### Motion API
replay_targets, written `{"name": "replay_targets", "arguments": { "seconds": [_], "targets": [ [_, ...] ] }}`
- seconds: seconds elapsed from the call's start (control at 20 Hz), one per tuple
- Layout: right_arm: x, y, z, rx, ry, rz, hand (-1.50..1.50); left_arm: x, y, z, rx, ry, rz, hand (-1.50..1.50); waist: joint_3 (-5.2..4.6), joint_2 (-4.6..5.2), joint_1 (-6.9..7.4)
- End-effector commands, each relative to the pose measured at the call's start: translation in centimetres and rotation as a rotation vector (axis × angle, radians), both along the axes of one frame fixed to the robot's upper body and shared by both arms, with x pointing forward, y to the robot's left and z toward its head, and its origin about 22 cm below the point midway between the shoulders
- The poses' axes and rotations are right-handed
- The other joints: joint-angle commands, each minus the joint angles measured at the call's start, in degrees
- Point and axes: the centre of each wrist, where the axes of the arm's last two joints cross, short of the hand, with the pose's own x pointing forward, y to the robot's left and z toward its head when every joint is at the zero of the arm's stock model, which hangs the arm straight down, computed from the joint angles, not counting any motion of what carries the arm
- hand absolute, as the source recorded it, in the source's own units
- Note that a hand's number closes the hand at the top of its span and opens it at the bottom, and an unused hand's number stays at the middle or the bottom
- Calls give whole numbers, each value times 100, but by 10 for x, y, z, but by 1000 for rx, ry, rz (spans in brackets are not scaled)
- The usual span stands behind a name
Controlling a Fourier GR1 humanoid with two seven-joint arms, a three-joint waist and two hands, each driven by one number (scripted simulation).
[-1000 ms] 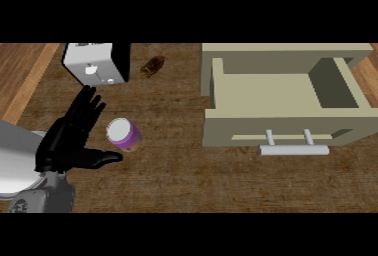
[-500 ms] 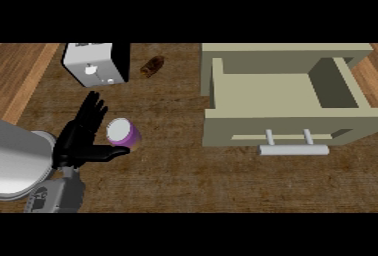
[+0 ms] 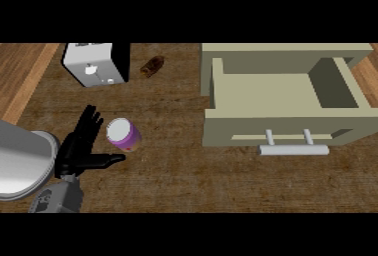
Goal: Pick up the can, place it into the drawer and close the drawer
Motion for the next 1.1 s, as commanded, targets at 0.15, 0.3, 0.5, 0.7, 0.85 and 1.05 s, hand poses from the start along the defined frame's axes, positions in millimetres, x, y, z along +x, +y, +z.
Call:
{"name": "replay_targets", "arguments": {
  "seconds": [0.15, 0.3, 0.5, 0.7, 0.85, 1.05],
  "targets": [
    [-20, -6, 0, 7, 5, 1, -150, -1, 19, -31, -19, 11, -20, -150, -1, -1, -23],
    [-4, -10, 12, -9, -10, -2, -150, 7, 6, -47, -35, 59, -12, -150, -4, 11, -38],
    [-6, -9, 1, -2, -18, 6, -150, 5, 10, -57, -65, 59, -6, -150, -2, 7, -26],
    [-10, 11, 12, 4, 0, 8, -150, 8, 4, -71, -82, 44, -11, -150, -7, 18, -55],
    [-22, -5, 15, 8, 8, 23, -150, 13, 2, -70, -84, 53, -3, -150, -5, 11, -61],
    [2, 9, 8, 24, -10, 4, -150, 16, -19, -76, -148, 33, -1, -150, -5, 20, -33]
  ]
}}
